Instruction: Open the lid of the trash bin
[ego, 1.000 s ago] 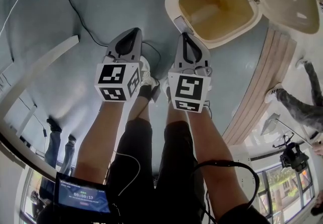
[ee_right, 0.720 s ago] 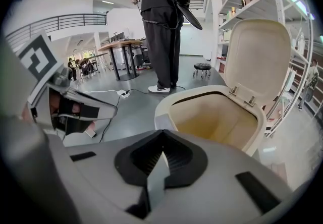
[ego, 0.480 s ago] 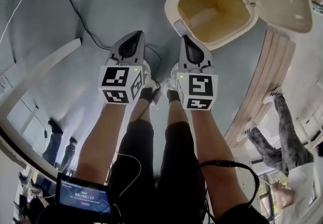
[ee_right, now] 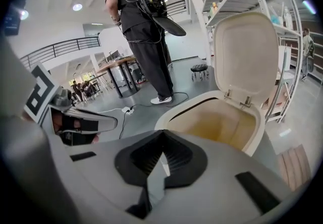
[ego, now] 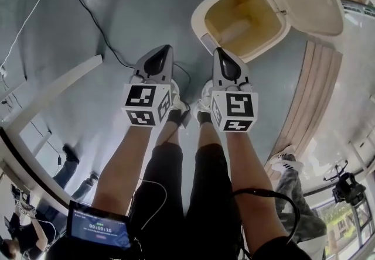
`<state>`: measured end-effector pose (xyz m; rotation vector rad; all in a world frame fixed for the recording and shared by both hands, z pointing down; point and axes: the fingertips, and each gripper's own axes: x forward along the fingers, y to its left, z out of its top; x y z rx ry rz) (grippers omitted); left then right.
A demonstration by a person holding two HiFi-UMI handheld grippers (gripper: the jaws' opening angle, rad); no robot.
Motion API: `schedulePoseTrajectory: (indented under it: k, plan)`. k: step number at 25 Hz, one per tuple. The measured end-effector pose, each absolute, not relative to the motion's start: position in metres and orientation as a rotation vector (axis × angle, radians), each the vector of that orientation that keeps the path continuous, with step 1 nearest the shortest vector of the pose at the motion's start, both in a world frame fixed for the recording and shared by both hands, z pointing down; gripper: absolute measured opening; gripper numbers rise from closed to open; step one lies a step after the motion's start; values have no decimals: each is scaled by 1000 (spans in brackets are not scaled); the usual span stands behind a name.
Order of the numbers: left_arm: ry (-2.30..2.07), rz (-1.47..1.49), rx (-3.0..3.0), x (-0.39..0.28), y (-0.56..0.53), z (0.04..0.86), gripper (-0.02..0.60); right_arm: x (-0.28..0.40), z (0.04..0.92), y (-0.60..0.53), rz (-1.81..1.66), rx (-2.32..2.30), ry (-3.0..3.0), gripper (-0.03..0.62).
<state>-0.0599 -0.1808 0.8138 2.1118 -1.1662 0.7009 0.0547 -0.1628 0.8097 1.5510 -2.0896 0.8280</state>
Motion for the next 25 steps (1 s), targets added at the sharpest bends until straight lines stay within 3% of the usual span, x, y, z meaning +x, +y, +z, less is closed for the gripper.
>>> schedulePoseTrajectory:
  k: [19, 25]
  plan:
    - [-1181, 701, 2284, -14, -176, 626, -3, 63, 640, -147, 783, 1658, -2157, 5]
    - [-1206, 649, 2240, -9, -168, 608, -3, 53, 614, -121, 679, 1619, -2196, 5]
